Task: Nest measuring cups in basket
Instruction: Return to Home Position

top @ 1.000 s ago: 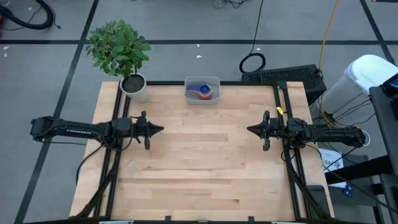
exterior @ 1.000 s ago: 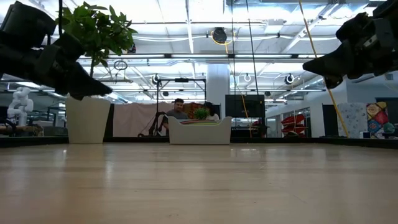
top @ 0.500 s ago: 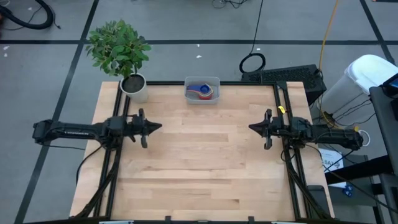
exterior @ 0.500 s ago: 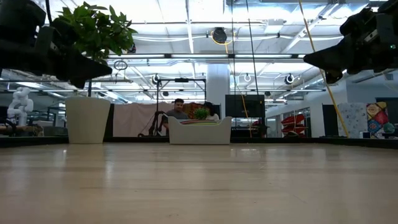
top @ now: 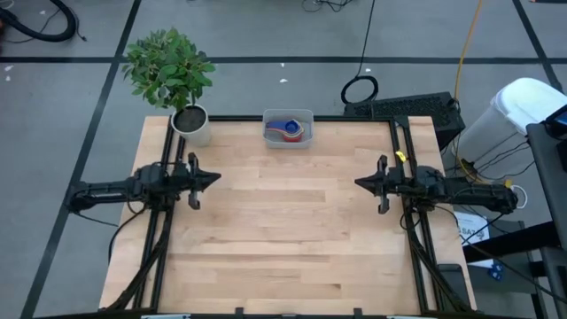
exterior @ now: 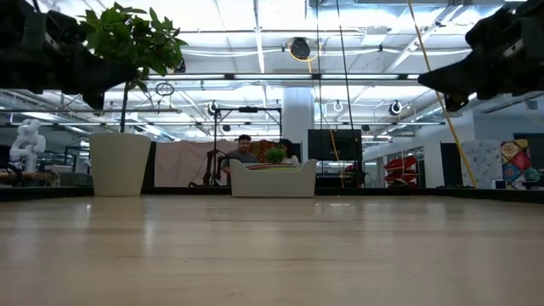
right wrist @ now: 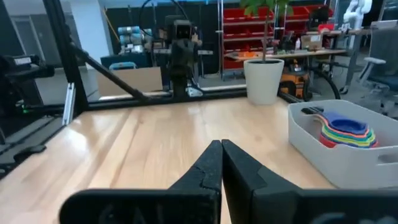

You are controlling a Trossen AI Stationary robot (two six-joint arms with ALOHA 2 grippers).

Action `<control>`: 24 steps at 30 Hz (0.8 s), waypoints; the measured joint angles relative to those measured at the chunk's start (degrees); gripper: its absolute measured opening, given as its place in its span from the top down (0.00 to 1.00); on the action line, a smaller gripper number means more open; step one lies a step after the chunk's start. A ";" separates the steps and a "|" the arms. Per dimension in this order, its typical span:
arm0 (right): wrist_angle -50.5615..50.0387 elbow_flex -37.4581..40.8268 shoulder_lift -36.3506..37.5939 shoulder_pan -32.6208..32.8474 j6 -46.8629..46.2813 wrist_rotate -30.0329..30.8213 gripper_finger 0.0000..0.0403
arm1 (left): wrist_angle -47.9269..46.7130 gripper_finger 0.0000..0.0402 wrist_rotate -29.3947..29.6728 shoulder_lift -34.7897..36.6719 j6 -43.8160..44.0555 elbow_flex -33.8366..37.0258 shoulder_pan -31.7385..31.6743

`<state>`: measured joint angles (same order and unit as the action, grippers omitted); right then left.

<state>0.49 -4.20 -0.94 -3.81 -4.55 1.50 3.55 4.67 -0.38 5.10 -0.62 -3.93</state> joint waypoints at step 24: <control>3.70 3.23 0.87 -4.48 -0.63 -3.18 1.00 | -4.37 0.99 -0.72 0.05 -0.95 -0.85 -1.60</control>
<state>4.19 -0.97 -0.08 -8.29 -5.18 -1.67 -0.82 3.95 -0.34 4.15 -1.48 -5.53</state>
